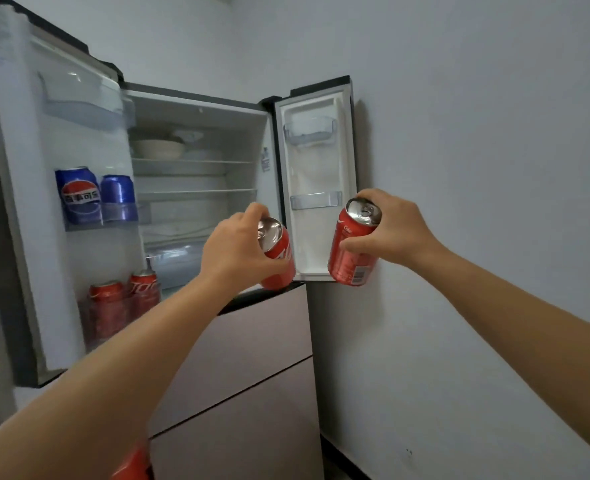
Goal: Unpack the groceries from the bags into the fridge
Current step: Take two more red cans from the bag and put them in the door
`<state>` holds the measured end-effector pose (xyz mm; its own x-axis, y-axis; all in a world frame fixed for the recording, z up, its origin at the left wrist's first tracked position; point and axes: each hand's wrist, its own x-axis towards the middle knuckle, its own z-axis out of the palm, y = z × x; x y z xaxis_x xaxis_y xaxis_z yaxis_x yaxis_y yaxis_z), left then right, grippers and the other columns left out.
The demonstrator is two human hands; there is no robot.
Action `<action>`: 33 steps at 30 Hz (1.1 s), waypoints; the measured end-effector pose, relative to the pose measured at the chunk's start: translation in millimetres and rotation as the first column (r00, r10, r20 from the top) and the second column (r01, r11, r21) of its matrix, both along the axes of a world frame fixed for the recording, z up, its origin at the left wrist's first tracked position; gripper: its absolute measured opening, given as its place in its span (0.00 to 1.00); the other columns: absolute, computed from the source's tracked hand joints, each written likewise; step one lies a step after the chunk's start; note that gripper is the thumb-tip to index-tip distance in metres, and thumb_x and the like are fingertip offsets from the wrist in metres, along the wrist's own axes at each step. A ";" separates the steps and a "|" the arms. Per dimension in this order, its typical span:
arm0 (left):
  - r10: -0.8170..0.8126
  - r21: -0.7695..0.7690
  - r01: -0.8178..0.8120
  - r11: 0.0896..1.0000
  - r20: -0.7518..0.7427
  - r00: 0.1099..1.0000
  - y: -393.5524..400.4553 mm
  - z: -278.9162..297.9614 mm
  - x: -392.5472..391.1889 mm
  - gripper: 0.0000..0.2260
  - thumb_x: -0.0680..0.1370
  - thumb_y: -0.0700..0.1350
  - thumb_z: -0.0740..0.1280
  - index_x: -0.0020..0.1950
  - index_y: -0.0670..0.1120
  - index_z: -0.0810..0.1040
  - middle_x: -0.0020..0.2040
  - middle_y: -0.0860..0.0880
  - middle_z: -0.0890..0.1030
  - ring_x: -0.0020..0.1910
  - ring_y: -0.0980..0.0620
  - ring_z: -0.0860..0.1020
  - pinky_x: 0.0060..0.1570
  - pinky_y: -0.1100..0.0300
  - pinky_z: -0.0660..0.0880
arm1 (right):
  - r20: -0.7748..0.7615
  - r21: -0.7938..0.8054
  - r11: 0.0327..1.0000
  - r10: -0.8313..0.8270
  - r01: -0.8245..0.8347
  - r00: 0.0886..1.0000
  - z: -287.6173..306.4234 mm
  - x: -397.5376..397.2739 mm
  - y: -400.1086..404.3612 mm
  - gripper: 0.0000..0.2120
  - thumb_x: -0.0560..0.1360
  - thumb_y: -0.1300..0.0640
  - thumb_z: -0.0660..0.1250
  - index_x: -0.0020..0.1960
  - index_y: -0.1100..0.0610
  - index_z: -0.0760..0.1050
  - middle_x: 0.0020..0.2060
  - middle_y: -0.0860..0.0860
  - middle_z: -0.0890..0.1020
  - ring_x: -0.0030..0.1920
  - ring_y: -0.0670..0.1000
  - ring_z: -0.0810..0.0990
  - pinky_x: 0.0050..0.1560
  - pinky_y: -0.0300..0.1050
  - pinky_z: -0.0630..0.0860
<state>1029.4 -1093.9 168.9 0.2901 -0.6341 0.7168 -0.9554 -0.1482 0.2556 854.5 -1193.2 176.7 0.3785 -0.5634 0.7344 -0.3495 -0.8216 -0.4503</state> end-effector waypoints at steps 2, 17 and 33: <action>-0.007 -0.019 0.007 1.000 0.010 1.000 -46.5 15.8 25.8 0.28 0.66 0.49 0.75 0.62 0.48 0.69 0.58 0.46 0.77 0.56 0.46 0.75 0.51 0.56 0.72 | 0.002 -0.014 0.999 -0.029 0.029 1.000 15.9 26.4 -42.2 0.32 0.63 0.57 0.76 0.64 0.57 0.70 0.58 0.55 0.79 0.56 0.54 0.77 0.53 0.42 0.73; -0.071 -0.349 0.093 0.932 0.076 0.995 -337.7 98.8 150.6 0.29 0.66 0.47 0.75 0.64 0.47 0.68 0.59 0.46 0.76 0.59 0.45 0.74 0.49 0.59 0.68 | 0.234 -0.281 0.947 -0.090 0.156 0.968 107.1 151.8 -317.7 0.31 0.64 0.57 0.75 0.65 0.58 0.69 0.60 0.54 0.77 0.55 0.50 0.75 0.52 0.36 0.68; -0.145 -0.154 0.132 0.979 -0.075 0.987 -534.5 140.8 237.5 0.32 0.69 0.51 0.73 0.68 0.48 0.63 0.62 0.45 0.76 0.55 0.46 0.75 0.47 0.58 0.69 | -0.097 -0.155 0.969 -0.208 0.192 0.973 132.3 261.5 -492.2 0.29 0.63 0.51 0.76 0.60 0.58 0.72 0.55 0.56 0.79 0.49 0.53 0.76 0.49 0.43 0.72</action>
<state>1266.9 -1628.3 309.7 0.2710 -0.5609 0.7823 -0.9377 0.0297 0.3461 1116.1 -1685.3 309.0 0.3532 -0.5279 0.7724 -0.5546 -0.7830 -0.2815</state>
